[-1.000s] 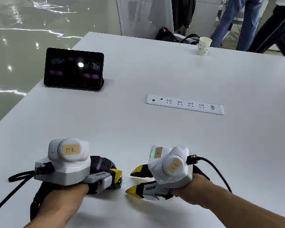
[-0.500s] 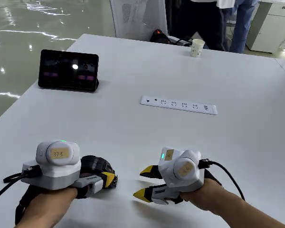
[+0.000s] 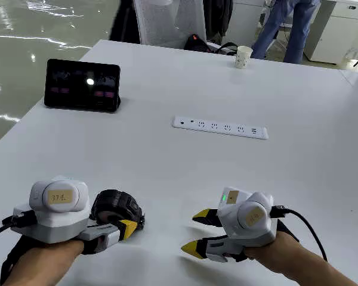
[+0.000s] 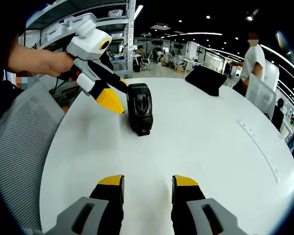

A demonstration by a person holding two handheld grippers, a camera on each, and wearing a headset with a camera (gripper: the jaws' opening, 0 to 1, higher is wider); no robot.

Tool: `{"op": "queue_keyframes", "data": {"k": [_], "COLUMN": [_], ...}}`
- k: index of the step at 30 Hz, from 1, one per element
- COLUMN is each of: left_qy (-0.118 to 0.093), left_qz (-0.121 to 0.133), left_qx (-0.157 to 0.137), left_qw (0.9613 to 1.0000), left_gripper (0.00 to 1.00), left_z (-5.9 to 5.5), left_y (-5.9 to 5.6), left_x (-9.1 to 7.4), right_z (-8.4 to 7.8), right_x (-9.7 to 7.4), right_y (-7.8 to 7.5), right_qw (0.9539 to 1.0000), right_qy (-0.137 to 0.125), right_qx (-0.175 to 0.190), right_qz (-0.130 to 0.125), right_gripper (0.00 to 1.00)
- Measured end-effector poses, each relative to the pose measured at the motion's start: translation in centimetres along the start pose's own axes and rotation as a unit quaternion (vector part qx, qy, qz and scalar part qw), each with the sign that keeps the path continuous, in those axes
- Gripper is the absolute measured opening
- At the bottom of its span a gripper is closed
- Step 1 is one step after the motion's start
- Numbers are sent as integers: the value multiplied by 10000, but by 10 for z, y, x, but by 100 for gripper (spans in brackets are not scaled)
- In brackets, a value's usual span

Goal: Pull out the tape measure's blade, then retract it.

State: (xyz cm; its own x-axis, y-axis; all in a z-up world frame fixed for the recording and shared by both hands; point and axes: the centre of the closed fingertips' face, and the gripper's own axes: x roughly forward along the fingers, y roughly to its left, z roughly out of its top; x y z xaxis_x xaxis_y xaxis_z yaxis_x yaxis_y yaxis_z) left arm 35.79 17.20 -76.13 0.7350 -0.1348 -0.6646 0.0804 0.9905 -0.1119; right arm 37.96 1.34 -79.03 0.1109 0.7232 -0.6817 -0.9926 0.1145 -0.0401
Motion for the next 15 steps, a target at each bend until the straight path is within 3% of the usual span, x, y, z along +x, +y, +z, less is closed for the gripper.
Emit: {"op": "queue_keyframes", "data": {"k": [15], "left_qy": [-8], "left_qz": [-237], "left_qx": [386], "left_qw": [9990], "left_gripper": [72], "left_z": [-14], "left_y": [-1], "left_x": [-8], "right_z": [-19], "right_x": [-26], "right_y": [-4], "right_qw": [9978], "right_qy": [-114], "right_qx": [503], "right_qz": [-407], "right_gripper": [48]}}
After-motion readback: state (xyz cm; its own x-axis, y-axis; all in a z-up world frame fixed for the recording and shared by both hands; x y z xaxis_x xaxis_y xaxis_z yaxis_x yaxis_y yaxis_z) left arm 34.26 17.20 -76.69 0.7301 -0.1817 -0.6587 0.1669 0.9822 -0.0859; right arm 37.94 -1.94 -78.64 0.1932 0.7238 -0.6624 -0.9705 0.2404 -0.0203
